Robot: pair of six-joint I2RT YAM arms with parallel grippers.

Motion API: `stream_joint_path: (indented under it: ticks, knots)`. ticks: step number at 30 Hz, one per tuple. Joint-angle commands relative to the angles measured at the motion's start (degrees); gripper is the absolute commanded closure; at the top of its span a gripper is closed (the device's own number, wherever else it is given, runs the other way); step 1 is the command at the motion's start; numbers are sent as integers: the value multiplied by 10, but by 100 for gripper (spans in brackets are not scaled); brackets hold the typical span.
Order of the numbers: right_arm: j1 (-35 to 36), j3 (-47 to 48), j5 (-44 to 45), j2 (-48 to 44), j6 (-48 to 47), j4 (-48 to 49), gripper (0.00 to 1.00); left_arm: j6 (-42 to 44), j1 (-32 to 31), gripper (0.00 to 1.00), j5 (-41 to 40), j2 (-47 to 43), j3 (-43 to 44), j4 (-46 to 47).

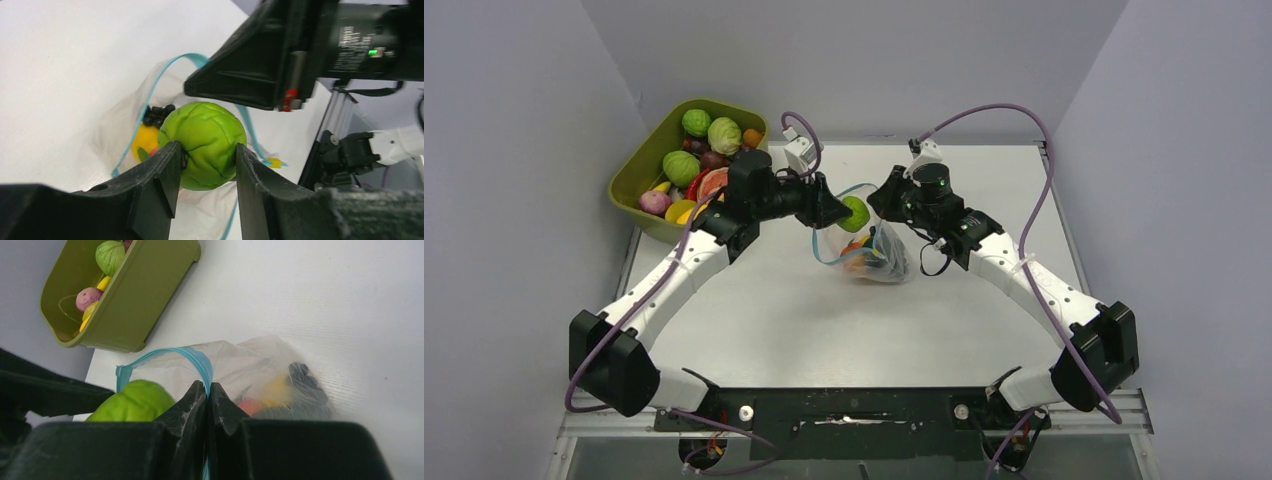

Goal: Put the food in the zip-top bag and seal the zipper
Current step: Place the fake fruit in the zipper food storage bag.

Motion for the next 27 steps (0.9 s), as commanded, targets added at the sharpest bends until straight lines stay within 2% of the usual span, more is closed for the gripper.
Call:
stream_joint_path:
  ticks: [1,9,13,15,16,20,23,27]
  knots:
    - [-2,18,-9,-28,3,46,100,46,-9,89,-72,19,29,-14]
    - [-1,17,-18,-31,7,53,100,68,-29,88,-152,62,50,-53]
    - [-1,21,-20,-28,8,55,100,73,-41,78,-173,64,48,-51]
    - [-1,21,-20,-29,8,55,100,70,-45,67,-190,61,49,-50]
    - [-1,21,-20,-29,8,54,100,69,-46,59,-200,59,49,-49]
    - [-1,20,-20,-33,8,50,100,68,-51,43,-228,47,52,-50]
    - [-1,15,-19,-38,8,50,100,66,-51,37,-227,40,53,-52]
    - [-1,7,-16,-49,8,51,100,64,-52,35,-221,35,64,-68]
